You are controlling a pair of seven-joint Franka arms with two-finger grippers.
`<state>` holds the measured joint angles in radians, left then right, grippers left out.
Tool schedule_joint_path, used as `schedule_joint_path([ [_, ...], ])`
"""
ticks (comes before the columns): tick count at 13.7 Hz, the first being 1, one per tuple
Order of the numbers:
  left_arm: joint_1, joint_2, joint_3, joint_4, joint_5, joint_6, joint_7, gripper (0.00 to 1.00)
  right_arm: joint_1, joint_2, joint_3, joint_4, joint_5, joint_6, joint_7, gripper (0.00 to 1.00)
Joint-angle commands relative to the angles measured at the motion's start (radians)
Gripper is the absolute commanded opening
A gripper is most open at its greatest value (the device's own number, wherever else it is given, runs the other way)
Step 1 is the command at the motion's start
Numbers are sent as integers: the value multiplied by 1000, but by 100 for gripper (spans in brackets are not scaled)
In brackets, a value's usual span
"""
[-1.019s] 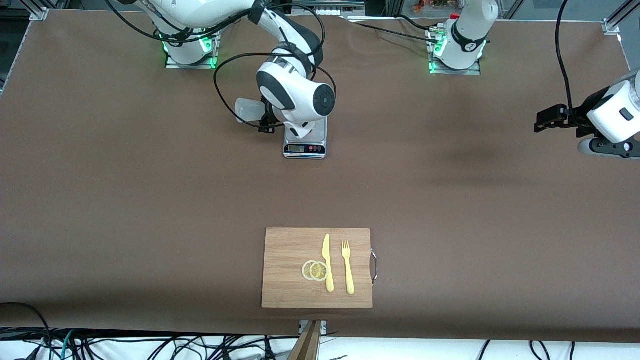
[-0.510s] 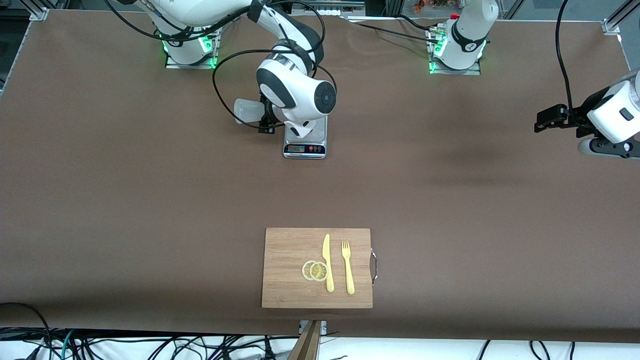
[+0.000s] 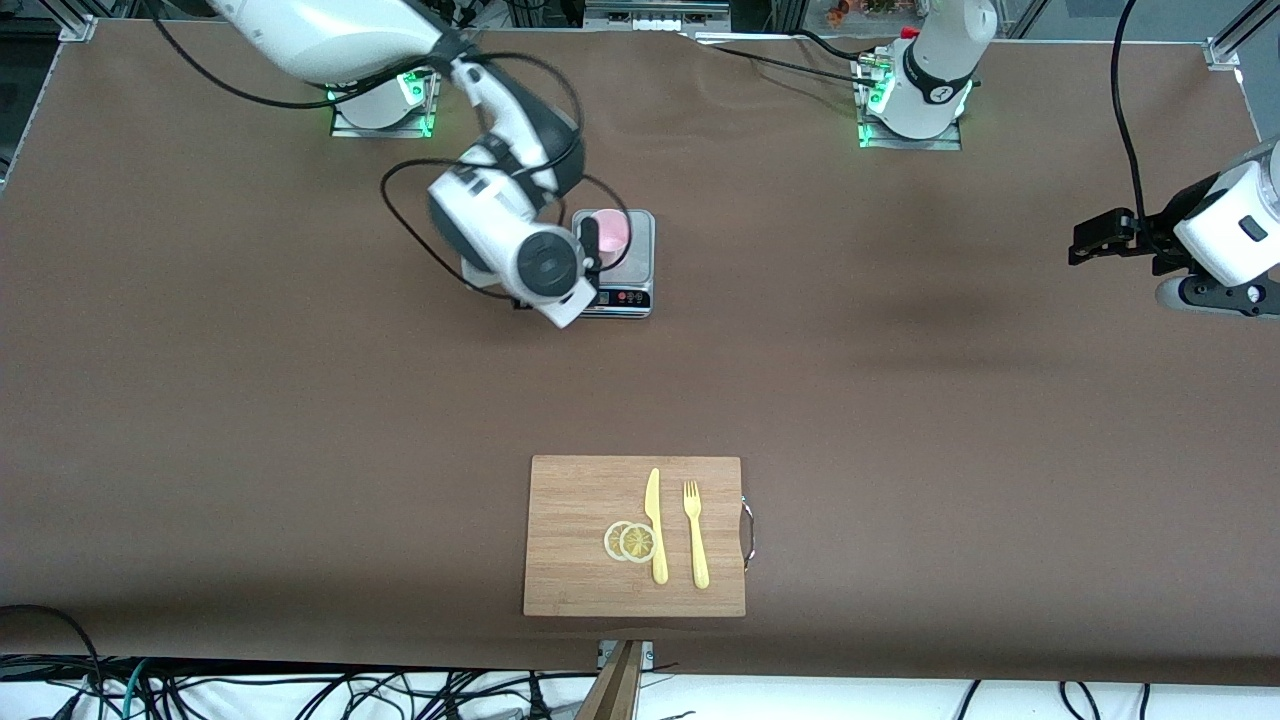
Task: Add sauce to pink cup with both arms
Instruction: 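Carry the sauce bottle with the right gripper back to its spot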
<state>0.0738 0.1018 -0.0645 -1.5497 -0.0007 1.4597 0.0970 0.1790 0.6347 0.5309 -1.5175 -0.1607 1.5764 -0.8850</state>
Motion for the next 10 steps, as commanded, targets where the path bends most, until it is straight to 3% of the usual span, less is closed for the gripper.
schedule_joint_path([
  [1, 0, 12, -1, 26, 10, -21, 20, 100, -119, -18, -14, 0, 145, 56, -159, 0],
  [5, -2, 12, -1, 26, 10, -22, 20, 100, -220, -6, -159, -1, 493, 94, -505, 0],
  [10, -5, 12, -1, 26, 10, -22, 20, 100, -277, 42, -359, -50, 836, 24, -935, 0],
])
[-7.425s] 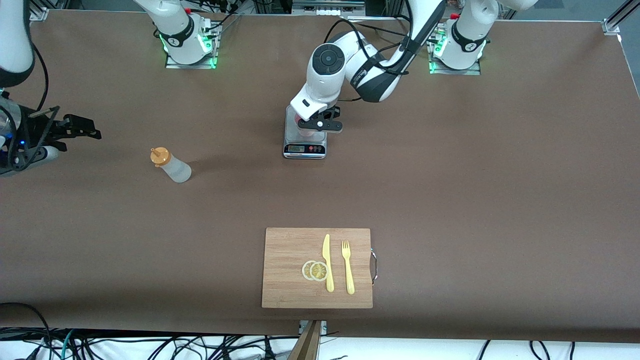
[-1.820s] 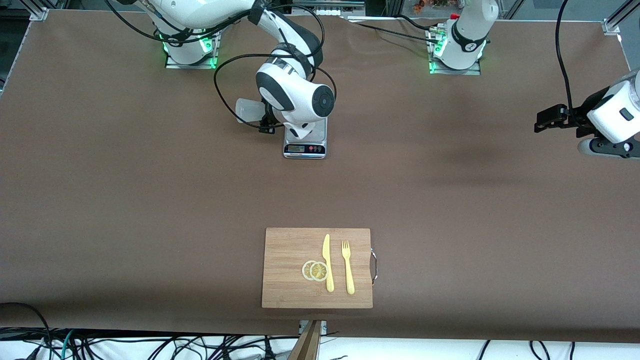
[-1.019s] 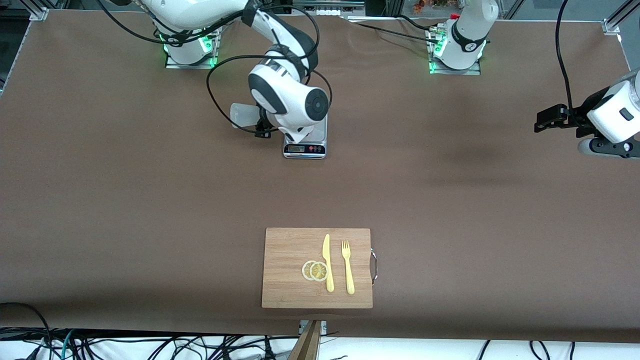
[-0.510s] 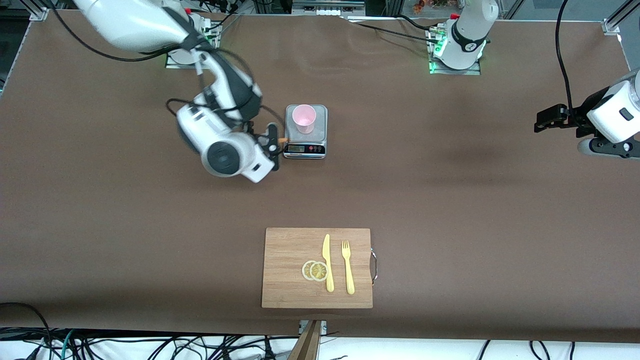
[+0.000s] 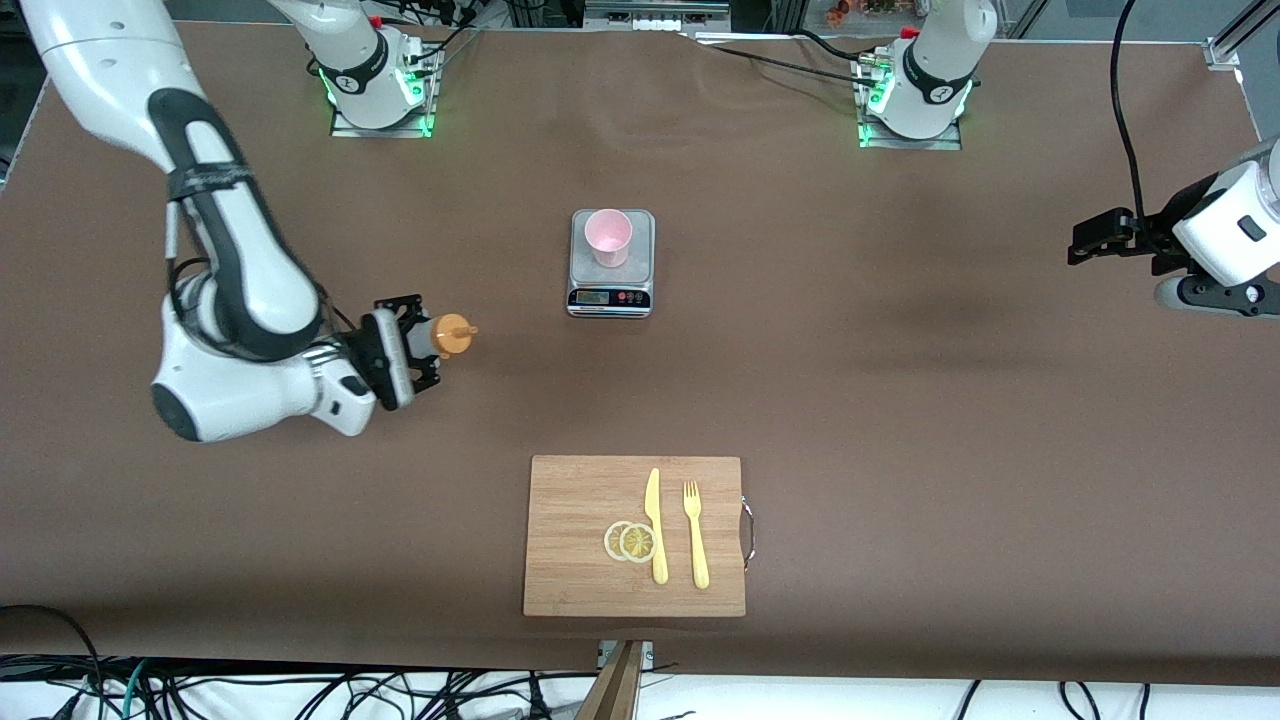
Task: Add sauce to pink cup with both arms
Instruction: 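Carry the sauce bottle with the right gripper back to its spot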
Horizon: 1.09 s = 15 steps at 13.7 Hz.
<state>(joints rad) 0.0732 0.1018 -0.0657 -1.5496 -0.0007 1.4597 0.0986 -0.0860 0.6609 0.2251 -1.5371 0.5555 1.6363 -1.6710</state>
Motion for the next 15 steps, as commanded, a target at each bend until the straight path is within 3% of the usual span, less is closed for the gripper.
schedule_joint_path([
  [1, -4, 12, 0, 26, 10, -22, 18, 100, -20, 31, -88, -55, 188, -59, -241, 0],
  [4, -4, 12, 0, 26, 10, -21, 18, 100, -40, 89, -188, -122, 368, -153, -502, 0],
  [9, -7, 12, 0, 26, 10, -21, 18, 100, -66, 190, -302, -138, 460, -320, -763, 0],
  [12, -10, 12, -2, 26, 10, -22, 16, 100, -86, 246, -309, -136, 501, -374, -823, 0],
  [13, -9, 12, -2, 26, 10, -21, 16, 100, -81, 246, -314, -136, 508, -371, -819, 27],
  [14, -9, 12, -2, 26, 10, -21, 16, 100, -78, 244, -314, -129, 503, -371, -799, 99],
  [15, -9, 12, -2, 26, 10, -21, 16, 100, -77, 241, -316, -120, 494, -372, -779, 100],
])
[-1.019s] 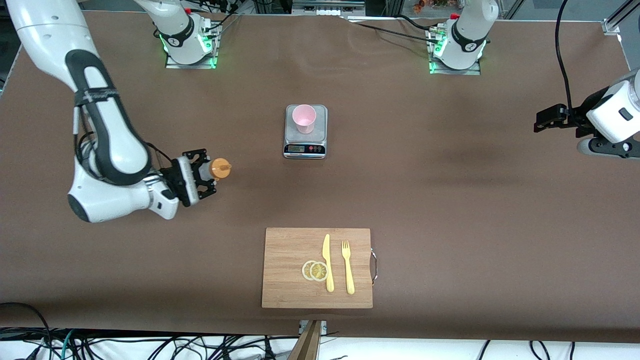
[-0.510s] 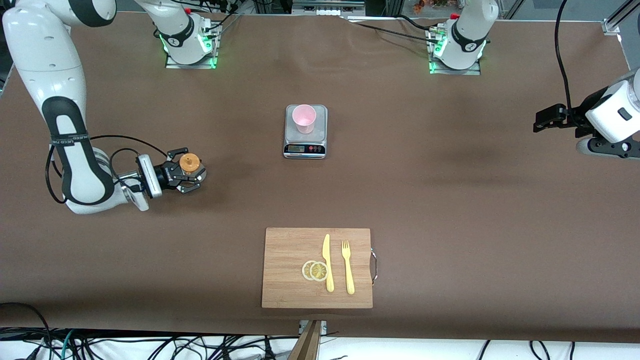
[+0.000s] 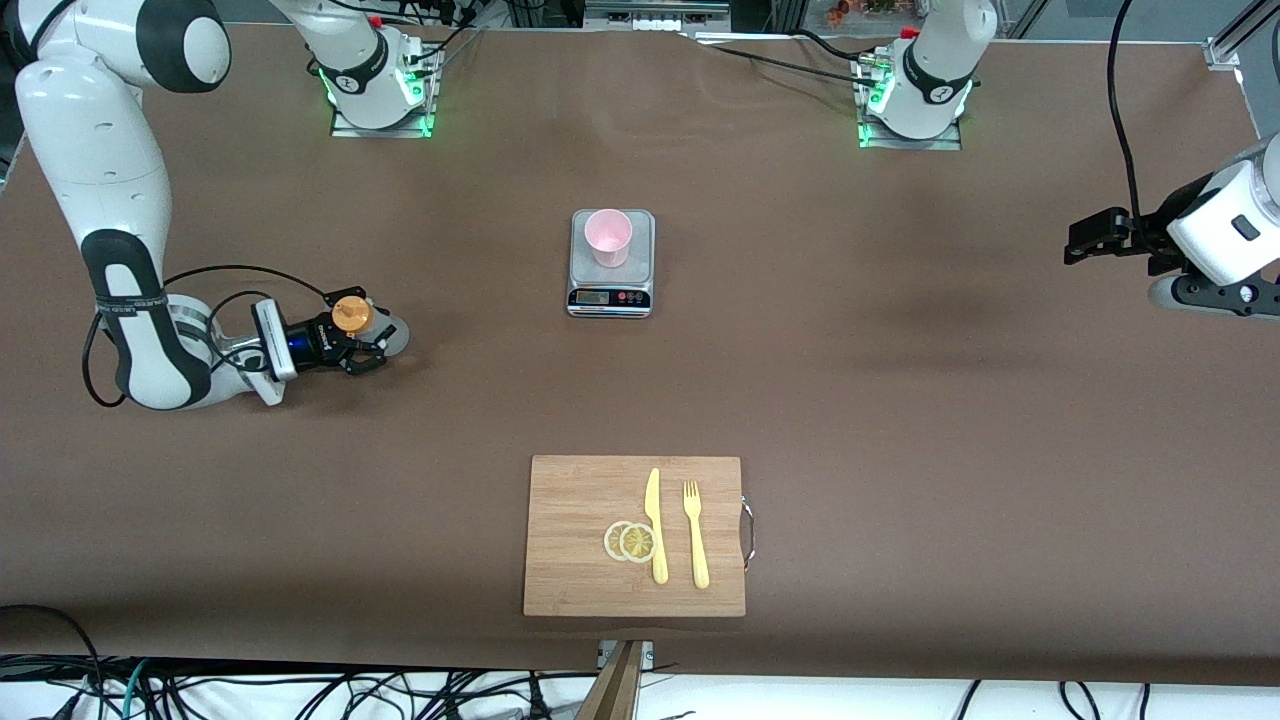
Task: Add sauce to pink cup with both arms
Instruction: 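Set the bottle down, open the right gripper and withdraw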
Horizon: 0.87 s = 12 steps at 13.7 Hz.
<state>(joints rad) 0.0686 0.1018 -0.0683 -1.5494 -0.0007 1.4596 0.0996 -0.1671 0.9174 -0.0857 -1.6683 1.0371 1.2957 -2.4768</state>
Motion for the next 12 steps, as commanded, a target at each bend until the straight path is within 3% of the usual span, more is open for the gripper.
schedule_joint_path([
  [1, -4, 12, 1, 26, 10, -21, 15, 100, 5, -15, -14, 16, -17, -33, 39, 100],
  [7, -6, 12, 1, 26, 11, -21, 14, 100, 17, -86, -91, 85, -208, -38, 171, 100],
  [10, -6, 12, 1, 26, 10, -22, 12, 100, 46, -208, -114, 79, -366, 5, 365, 100],
  [12, -6, 12, 1, 28, 10, -22, 12, 100, 116, -340, -131, 49, -461, 117, 577, 100],
])
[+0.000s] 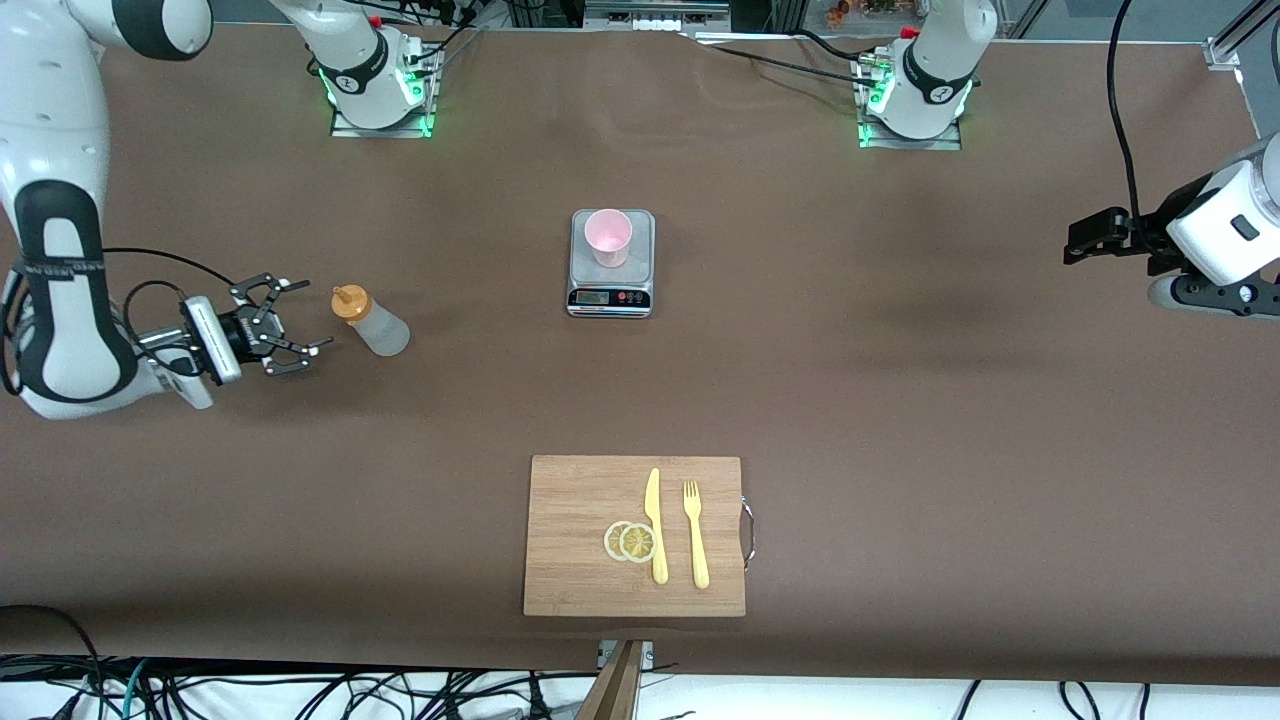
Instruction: Add sauce to pink cup with both arms
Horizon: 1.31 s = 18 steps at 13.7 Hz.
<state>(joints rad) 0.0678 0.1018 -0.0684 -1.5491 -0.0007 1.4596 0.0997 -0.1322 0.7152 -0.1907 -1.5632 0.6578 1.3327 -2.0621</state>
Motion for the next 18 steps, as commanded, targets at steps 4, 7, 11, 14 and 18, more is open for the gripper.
schedule_joint_path([
  [4, -3, 12, 1, 27, 10, -22, 12, 100, 218, -348, -29, -74, -309, 192, 683, 100],
  [7, -5, 15, -1, 26, 10, -22, 11, 100, 275, -428, 26, -84, -492, 278, 1081, 100],
  [11, -5, 18, -1, 27, 10, -21, 9, 100, 270, -474, 105, -81, -619, 319, 1633, 100],
  [14, -5, 16, -1, 27, 10, -22, 9, 100, 266, -523, 105, -78, -653, 316, 1868, 100],
  [18, -6, 15, -1, 27, 10, -22, 8, 100, 208, -624, 103, -74, -666, 274, 2088, 100],
])
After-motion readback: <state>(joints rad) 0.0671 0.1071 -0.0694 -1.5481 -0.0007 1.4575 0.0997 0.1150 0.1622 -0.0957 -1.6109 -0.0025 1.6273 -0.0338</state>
